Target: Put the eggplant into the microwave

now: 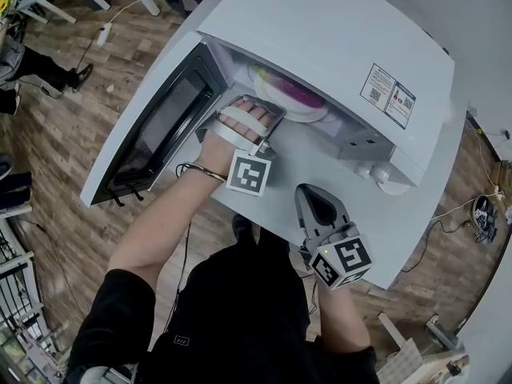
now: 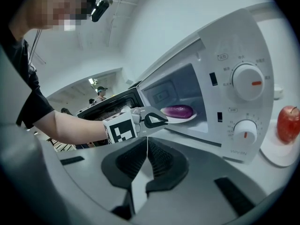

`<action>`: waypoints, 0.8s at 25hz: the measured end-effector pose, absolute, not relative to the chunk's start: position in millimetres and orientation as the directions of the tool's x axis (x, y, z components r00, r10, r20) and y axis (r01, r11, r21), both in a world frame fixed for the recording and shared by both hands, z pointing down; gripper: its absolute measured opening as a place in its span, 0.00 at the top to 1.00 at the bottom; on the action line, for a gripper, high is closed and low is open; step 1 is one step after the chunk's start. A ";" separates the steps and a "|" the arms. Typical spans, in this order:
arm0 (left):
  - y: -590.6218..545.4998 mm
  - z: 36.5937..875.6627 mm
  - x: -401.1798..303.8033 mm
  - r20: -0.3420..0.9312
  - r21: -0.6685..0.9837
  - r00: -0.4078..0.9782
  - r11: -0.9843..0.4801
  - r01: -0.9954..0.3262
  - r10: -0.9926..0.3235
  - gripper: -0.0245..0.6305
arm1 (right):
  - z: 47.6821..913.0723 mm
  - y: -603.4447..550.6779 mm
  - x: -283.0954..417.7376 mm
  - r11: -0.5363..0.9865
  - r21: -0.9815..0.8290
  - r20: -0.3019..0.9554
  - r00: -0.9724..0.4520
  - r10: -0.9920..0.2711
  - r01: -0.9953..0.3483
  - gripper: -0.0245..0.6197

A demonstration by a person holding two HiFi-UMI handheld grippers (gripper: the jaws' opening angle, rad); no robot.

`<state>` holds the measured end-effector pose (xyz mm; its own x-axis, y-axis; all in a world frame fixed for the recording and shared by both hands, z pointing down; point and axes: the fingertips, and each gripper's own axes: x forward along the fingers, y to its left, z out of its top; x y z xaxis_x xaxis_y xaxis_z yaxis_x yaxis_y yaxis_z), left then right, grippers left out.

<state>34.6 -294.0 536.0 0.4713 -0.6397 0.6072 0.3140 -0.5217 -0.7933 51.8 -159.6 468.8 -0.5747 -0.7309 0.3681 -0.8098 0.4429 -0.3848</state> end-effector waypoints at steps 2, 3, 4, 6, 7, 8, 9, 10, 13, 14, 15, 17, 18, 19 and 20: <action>-285.2 546.4 39.1 0.672 -0.731 0.476 -0.614 0.299 -0.567 0.93 | 468.9 -161.8 52.5 0.443 -0.388 0.367 -0.577 -0.730 -0.808 0.94; -286.8 545.9 40.8 0.675 -0.728 0.476 -0.617 0.301 -0.564 0.93 | 468.5 -163.6 53.2 0.443 -0.390 0.364 -0.577 -0.731 -0.808 0.94; -291.6 543.1 41.7 0.665 -0.739 0.472 -0.599 0.308 -0.578 0.93 | 467.7 -165.5 53.8 0.443 -0.392 0.360 -0.578 -0.733 -0.806 0.94; -302.7 537.8 41.7 0.649 -0.759 0.454 -0.562 0.329 -0.611 0.93 | 466.0 -169.2 54.5 0.448 -0.395 0.350 -0.582 -0.734 -0.802 0.94; -305.8 537.7 41.6 0.655 -0.754 0.444 -0.566 0.334 -0.611 0.93 | 465.4 -170.8 55.0 0.448 -0.396 0.348 -0.583 -0.734 -0.801 0.94; -307.9 538.3 41.8 0.666 -0.744 0.434 -0.578 0.335 -0.606 0.93 | 465.1 -172.2 55.8 0.446 -0.397 0.349 -0.581 -0.735 -0.802 0.94; -309.7 538.6 42.4 0.677 -0.734 0.426 -0.593 0.332 -0.600 0.93 | 464.8 -173.4 56.8 0.443 -0.397 0.351 -0.579 -0.735 -0.804 0.94; -311.6 538.4 43.3 0.686 -0.725 0.419 -0.605 0.329 -0.595 0.93 | 464.5 -174.5 58.0 0.440 -0.398 0.354 -0.577 -0.736 -0.805 0.94; -318.0 537.8 47.7 0.705 -0.707 0.399 -0.628 0.325 -0.587 0.93 | 463.5 -177.0 61.7 0.439 -0.397 0.354 -0.575 -0.737 -0.806 0.94; -320.0 537.9 48.7 0.709 -0.703 0.390 -0.631 0.328 -0.588 0.93 | 463.5 -177.3 62.8 0.440 -0.396 0.354 -0.576 -0.737 -0.806 0.94; -322.0 538.0 48.9 0.714 -0.699 0.376 -0.631 0.336 -0.591 0.93 | 463.7 -177.2 63.9 0.438 -0.395 0.357 -0.575 -0.737 -0.807 0.94; -325.2 538.2 48.3 0.724 -0.690 0.344 -0.632 0.352 -0.598 0.93 | 464.4 -177.1 65.7 0.433 -0.395 0.362 -0.571 -0.737 -0.810 0.94; -325.7 538.1 48.3 0.729 -0.684 0.334 -0.637 0.355 -0.597 0.93 | 464.9 -177.1 66.1 0.432 -0.396 0.364 -0.570 -0.737 -0.811 0.94; -325.5 537.8 48.5 0.734 -0.680 0.330 -0.643 0.353 -0.594 0.92 | 465.5 -177.2 66.2 0.432 -0.396 0.365 -0.570 -0.736 -0.811 0.94; -324.8 537.2 48.6 0.735 -0.678 0.331 -0.646 0.349 -0.592 0.92 | 466.0 -177.3 65.9 0.433 -0.395 0.365 -0.571 -0.735 -0.810 0.94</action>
